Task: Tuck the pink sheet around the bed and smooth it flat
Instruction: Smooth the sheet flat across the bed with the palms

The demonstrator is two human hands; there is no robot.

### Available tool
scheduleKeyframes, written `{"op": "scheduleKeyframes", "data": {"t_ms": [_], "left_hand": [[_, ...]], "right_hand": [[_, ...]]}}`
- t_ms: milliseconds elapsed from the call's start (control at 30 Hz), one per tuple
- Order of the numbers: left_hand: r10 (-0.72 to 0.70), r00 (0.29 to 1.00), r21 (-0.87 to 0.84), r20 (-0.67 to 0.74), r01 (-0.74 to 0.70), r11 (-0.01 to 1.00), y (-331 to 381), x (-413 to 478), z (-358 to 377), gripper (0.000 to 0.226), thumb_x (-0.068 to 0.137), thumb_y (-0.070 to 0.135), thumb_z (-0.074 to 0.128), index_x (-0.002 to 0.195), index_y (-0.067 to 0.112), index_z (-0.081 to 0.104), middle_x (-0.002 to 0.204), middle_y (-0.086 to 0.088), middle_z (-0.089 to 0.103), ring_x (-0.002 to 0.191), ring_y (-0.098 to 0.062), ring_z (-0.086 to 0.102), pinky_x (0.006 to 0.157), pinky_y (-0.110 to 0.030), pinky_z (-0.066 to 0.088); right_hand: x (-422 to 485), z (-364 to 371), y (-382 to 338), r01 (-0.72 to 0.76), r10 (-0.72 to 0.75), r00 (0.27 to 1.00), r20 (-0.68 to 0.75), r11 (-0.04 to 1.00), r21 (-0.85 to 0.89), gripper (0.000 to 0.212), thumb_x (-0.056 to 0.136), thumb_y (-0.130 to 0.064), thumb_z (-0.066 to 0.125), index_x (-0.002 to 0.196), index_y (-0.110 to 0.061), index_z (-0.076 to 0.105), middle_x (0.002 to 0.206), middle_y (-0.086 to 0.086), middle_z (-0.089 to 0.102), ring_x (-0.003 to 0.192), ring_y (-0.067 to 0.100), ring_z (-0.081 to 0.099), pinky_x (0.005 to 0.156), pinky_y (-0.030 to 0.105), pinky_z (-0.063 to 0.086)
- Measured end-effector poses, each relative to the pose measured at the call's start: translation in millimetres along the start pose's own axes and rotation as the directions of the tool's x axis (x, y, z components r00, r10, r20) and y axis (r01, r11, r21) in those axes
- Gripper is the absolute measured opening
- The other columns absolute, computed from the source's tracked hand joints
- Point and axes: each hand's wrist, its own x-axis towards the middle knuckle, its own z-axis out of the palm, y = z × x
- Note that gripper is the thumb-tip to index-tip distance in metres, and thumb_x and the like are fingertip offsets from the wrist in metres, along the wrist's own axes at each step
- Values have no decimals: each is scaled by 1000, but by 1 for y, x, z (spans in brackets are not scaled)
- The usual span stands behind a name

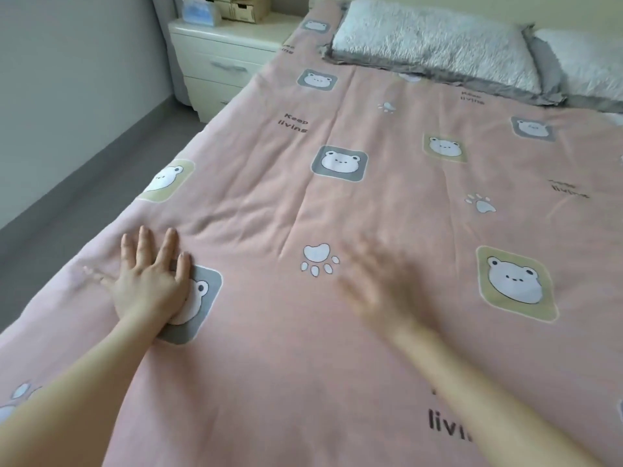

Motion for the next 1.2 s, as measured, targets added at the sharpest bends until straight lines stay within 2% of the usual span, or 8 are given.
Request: {"op": "scheduleKeyframes", "data": {"t_ms": [100, 300, 567, 667, 767, 900, 967, 1200], "left_hand": [[-54, 999, 11, 2, 54, 998, -1, 28, 1, 54, 91, 56, 9, 145, 46, 8, 159, 4, 4, 147, -21, 0, 108, -67, 0], [-310, 949, -57, -59, 307, 950, -3, 75, 12, 59, 89, 48, 8, 144, 32, 22, 134, -20, 47, 119, -40, 43, 99, -53, 29], [-263, 964, -210, -22, 253, 944, 5, 136, 19, 51, 94, 39, 11, 143, 31, 24, 114, -19, 59, 96, -40, 57, 74, -38, 35], [-250, 968, -265, 13, 244, 933, 1, 144, 18, 50, 94, 39, 8, 140, 33, 28, 104, -17, 61, 92, -38, 58, 71, -36, 36], [-250, 968, -300, 17, 243, 922, -3, 143, 16, 43, 94, 38, 8, 117, 26, 43, 91, -16, 61, 81, -37, 57, 68, -36, 38], [-258, 966, -294, 3, 248, 923, -3, 146, 18, 41, 95, 37, 9, 93, 18, 45, 85, -17, 59, 76, -37, 55, 64, -35, 33], [-261, 965, -296, -16, 245, 923, -2, 150, 19, 42, 95, 36, 9, 87, 16, 46, 83, -18, 60, 72, -35, 52, 63, -35, 33], [-203, 979, -325, 29, 202, 924, -2, 155, 18, 52, 96, 39, 7, 112, 16, 52, 107, -23, 62, 96, -39, 57, 76, -40, 37]], "right_hand": [[51, -39, 83, -401, 435, 887, -155, 892, 210, 61, 98, -37, 42, 149, -14, 18, 157, 15, 10, 144, 30, 10, 112, 28, 6], [107, -38, 189, -920, 917, 377, -130, 387, 62, 87, 75, -77, 15, 150, -32, 11, 154, 24, 12, 141, 42, 9, 112, 61, 1], [358, 64, -76, -343, 342, 939, -37, 925, -160, 62, 90, -67, 13, 147, -44, 3, 158, 17, 2, 144, 39, 0, 110, 62, -2], [372, 66, -121, -57, 65, 994, 92, 995, -83, 56, 94, -61, 17, 146, -47, 4, 160, 7, -2, 146, 31, -4, 114, 58, -2], [367, 16, -67, 136, -126, 983, -134, 988, 70, 52, 98, -48, 34, 147, -36, 23, 158, -3, 16, 146, 15, 12, 116, 54, 4], [294, -29, 96, -693, 681, 685, -260, 719, 59, 65, 92, -63, 26, 149, -40, 7, 159, 9, 10, 146, 27, 8, 114, 56, 2], [266, -17, 115, -821, 807, 571, -154, 564, -86, 65, 89, -69, 17, 148, -43, 7, 158, 12, 9, 144, 33, 9, 114, 57, 4], [232, 76, -66, -15, 17, 1000, 4, 973, -228, 57, 90, -64, 18, 144, -50, 7, 160, 8, 3, 146, 30, -2, 115, 55, -3]]}}
